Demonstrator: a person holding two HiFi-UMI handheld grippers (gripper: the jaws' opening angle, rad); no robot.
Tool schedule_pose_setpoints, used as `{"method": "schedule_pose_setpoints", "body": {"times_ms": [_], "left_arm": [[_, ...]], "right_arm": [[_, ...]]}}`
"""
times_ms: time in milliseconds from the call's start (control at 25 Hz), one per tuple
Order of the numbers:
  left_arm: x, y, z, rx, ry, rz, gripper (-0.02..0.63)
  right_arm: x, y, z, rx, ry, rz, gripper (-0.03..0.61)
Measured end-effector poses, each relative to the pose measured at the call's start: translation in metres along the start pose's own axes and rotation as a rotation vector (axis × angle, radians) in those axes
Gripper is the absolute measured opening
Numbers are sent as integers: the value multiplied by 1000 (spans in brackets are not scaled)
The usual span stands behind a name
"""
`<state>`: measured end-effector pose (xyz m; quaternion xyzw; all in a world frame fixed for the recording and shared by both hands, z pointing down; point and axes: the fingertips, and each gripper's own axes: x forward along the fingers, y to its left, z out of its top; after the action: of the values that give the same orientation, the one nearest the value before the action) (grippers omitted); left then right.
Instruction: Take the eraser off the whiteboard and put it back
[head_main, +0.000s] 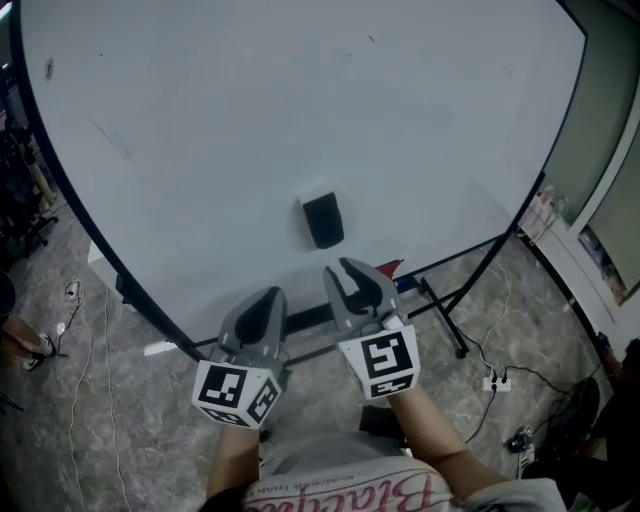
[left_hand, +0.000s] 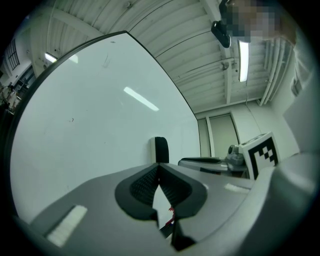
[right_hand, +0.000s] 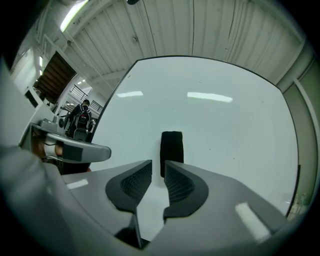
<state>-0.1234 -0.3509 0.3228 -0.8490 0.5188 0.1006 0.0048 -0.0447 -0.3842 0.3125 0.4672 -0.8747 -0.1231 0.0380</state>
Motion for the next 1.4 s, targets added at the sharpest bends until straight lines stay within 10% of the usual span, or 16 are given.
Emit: {"method": "schedule_pose_setpoints", "body": {"times_ms": [120,1400], "left_arm": [[1,-7,-3,-2,5,-14,-2],[3,-32,-21,-15,50,-57,-2]], "right_arm": [[-14,8,-3,23,-3,19,3],[-51,24,-30,167,36,105,0]]}}
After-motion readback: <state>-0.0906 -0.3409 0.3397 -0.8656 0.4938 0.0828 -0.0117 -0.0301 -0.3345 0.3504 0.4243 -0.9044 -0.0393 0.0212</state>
